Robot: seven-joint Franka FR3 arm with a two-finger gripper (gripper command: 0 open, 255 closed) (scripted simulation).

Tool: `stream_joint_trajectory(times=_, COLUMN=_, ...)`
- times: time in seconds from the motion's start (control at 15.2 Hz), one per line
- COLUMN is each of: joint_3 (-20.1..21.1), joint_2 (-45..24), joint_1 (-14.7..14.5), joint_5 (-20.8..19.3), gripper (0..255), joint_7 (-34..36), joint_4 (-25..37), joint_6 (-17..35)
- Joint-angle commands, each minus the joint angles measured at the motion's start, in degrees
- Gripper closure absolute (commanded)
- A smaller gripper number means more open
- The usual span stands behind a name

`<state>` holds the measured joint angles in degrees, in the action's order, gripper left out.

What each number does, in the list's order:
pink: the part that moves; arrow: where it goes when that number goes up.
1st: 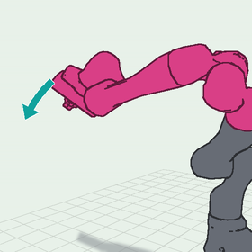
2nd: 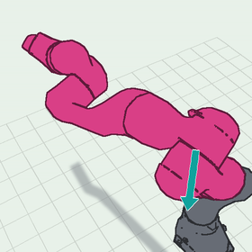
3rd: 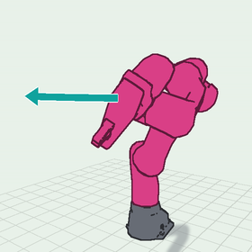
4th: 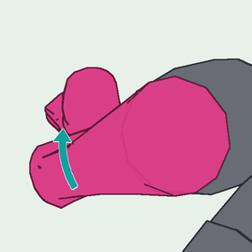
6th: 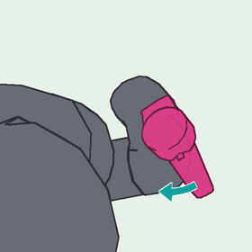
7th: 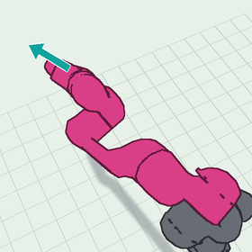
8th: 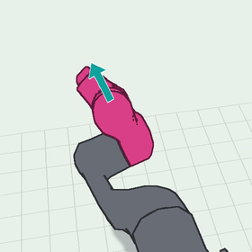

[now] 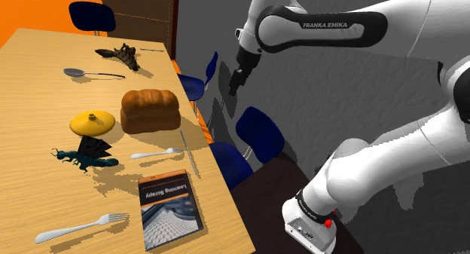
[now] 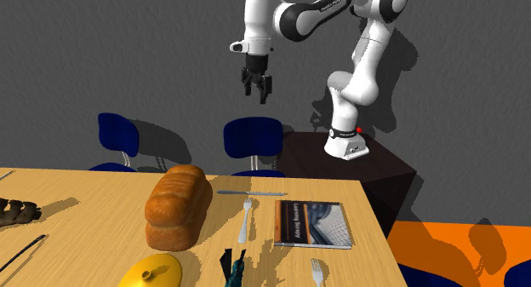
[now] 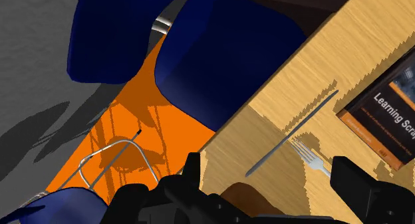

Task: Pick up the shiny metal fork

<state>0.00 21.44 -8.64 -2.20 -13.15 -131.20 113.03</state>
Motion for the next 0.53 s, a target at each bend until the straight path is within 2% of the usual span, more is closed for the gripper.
stream_joint_trajectory(times=0.0, joint_3=0.39, joint_2=-3.83, joint_1=-0.79, joint_5=0.39, gripper=0, joint_7=-0.93, joint_4=0.57, joint_6=2.41)
stream_joint_trajectory(times=0.46, joint_3=2.32, joint_2=-16.97, joint_1=-3.34, joint_5=1.50, gripper=0, joint_7=-3.75, joint_4=4.78, joint_6=8.40)
